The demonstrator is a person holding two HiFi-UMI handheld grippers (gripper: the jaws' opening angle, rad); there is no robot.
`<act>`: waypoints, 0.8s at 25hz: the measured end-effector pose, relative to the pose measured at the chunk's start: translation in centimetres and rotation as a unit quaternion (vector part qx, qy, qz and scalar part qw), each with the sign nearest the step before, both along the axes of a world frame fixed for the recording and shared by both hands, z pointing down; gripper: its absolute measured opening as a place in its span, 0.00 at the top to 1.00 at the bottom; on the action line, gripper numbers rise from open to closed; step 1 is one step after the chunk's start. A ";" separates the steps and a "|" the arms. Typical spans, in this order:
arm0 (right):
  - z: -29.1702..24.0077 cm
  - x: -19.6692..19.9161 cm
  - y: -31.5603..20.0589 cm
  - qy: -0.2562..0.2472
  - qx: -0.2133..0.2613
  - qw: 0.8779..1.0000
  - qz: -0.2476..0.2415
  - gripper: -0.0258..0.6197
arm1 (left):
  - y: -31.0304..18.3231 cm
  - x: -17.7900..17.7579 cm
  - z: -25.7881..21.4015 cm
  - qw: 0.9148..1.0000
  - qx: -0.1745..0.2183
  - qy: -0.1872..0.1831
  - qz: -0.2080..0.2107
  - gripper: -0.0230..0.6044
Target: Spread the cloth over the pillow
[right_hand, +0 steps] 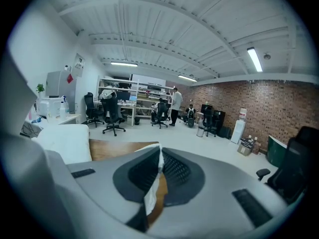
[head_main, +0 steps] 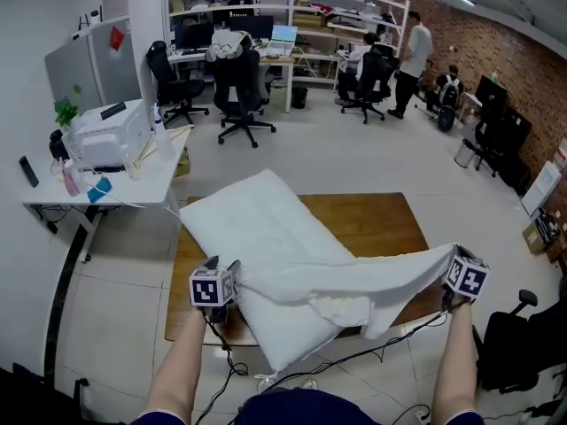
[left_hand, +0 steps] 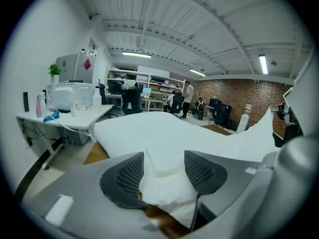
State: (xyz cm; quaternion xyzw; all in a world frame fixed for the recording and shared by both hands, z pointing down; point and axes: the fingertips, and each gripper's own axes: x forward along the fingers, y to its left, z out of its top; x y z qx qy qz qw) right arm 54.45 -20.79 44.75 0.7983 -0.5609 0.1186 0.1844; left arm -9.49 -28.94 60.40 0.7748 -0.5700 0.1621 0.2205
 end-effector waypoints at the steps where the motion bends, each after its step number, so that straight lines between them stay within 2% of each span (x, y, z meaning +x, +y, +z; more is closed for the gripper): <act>1: 0.0 0.0 0.1 0.001 -0.002 1.000 0.002 0.94 | -0.1 0.3 0.2 1.000 -0.004 0.009 0.003 0.54; 3: 0.1 0.0 0.2 0.002 -0.005 1.000 0.003 0.94 | -0.2 0.6 0.4 1.000 -0.007 0.016 0.003 0.58; 5: 0.2 0.0 0.2 0.004 -0.006 1.000 0.002 0.94 | -0.3 0.3 0.3 1.000 -0.006 0.006 -0.003 0.82; 7: 0.0 0.0 0.1 0.006 -0.006 1.000 0.002 0.94 | -0.3 0.2 -0.3 1.000 0.006 0.003 -0.002 0.93; 12: -0.2 -0.2 -0.2 0.008 -0.005 1.000 0.000 0.94 | -0.1 -0.2 -2.4 0.999 0.037 -0.004 0.008 0.94; 20: -1.9 0.0 -1.3 0.013 0.013 1.000 -0.008 0.94 | -1.2 -2.9 -9.6 0.994 0.109 -0.001 -0.018 0.95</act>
